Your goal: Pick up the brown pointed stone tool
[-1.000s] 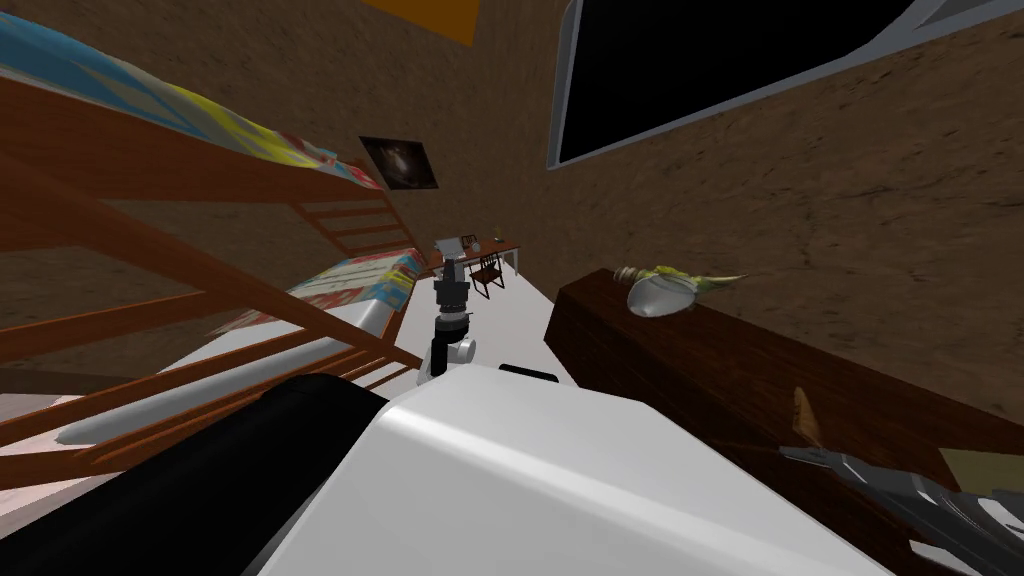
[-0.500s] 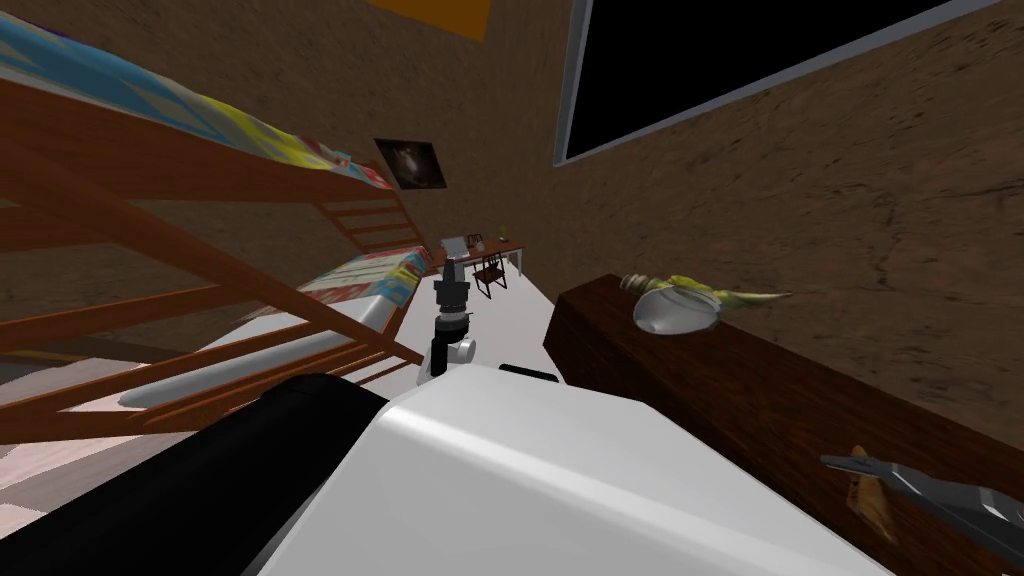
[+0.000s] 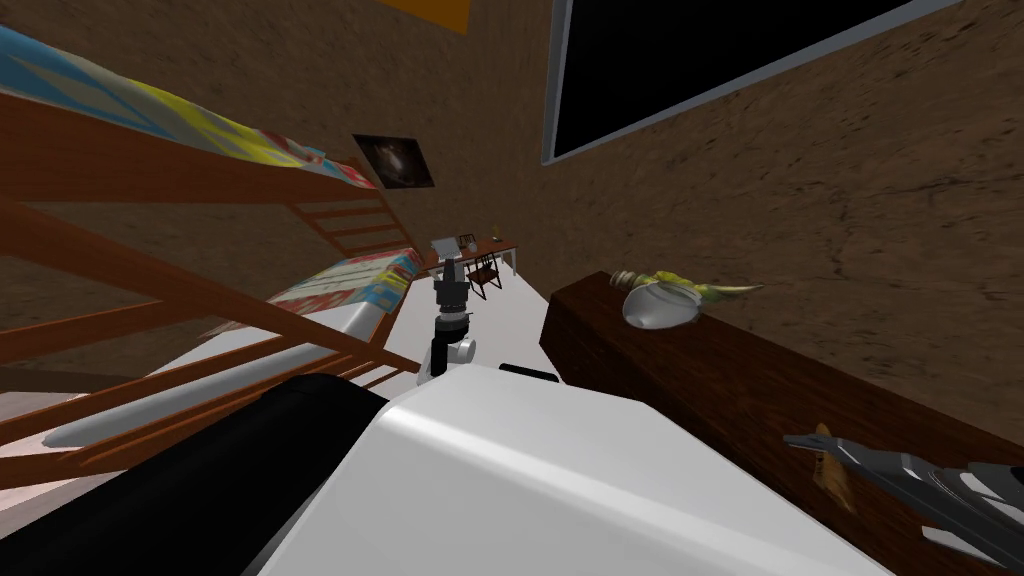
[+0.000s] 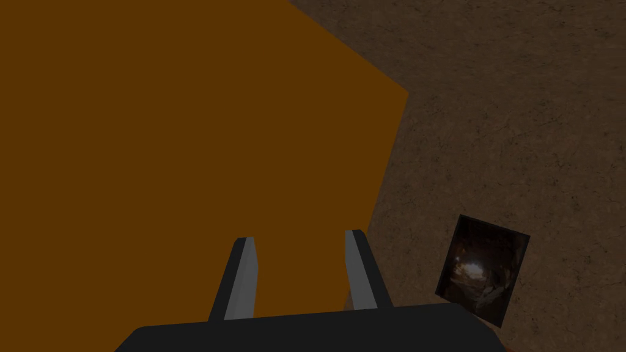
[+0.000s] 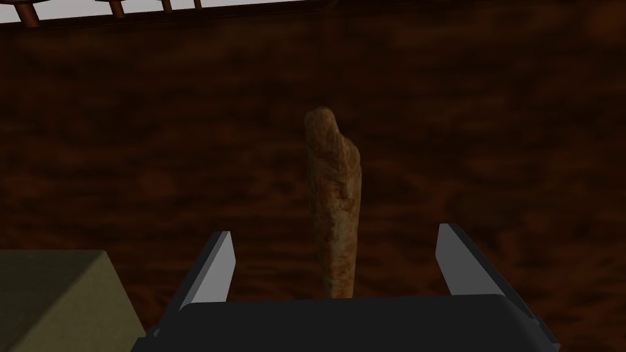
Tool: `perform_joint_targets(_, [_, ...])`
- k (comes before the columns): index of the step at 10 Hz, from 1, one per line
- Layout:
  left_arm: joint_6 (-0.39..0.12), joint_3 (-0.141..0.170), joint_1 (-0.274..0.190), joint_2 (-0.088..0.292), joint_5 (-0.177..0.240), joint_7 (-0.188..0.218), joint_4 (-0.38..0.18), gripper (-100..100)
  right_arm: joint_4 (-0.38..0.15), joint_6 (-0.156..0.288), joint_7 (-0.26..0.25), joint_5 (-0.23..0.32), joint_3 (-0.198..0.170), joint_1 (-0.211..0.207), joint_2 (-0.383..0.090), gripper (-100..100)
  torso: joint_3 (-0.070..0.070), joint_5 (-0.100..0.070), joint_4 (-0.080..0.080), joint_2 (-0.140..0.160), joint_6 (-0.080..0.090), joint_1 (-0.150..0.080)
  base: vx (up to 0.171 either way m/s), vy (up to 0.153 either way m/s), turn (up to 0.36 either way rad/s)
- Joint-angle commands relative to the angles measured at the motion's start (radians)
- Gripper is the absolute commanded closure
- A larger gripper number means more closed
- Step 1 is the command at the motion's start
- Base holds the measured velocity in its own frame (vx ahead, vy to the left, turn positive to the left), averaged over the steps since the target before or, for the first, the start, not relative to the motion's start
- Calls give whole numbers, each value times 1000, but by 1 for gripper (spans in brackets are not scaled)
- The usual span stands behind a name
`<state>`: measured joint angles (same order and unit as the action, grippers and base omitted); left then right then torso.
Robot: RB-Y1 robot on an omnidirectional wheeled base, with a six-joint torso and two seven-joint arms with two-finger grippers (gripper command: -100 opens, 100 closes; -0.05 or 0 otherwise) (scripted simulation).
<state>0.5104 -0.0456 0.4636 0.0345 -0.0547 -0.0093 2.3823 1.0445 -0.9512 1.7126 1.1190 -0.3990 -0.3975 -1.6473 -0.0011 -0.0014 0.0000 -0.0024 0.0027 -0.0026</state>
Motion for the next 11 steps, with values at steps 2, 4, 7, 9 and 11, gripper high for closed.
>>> perform_joint_targets(2, [0, 0, 0, 0, 0, 0, 0, 0, 67, 25, 56, 48, -6, 19, -5, -100, 0, 0, 0, 0, 0, 0, 14, -34, -112])
perform_joint_targets(4, [0, 0, 0, 0, 0, 0, 0, 0, 116, 41, 98, 86, -12, 36, -7, -100, 0, 0, 0, 0, 0, 1, 19, -34, -108])
perform_joint_targets(7, [0, 0, 0, 0, 0, 0, 0, 0, 135, 50, 113, 97, -15, 37, -7, 100, 0, 0, 0, 0, 0, 2, 9, -17, -39])
perform_joint_targets(9, [0, 0, 0, 0, 0, 0, 0, 0, 135, 50, 113, 97, -15, 37, -7, 100, 0, 0, 0, 1, 0, 3, 0, 0, 0])
perform_joint_targets(11, [0, 0, 0, 0, 0, 0, 0, 0, 135, 50, 112, 97, -15, 37, -7, 100, 1, 0, 0, 1, 0, 2, 0, 0, 0])
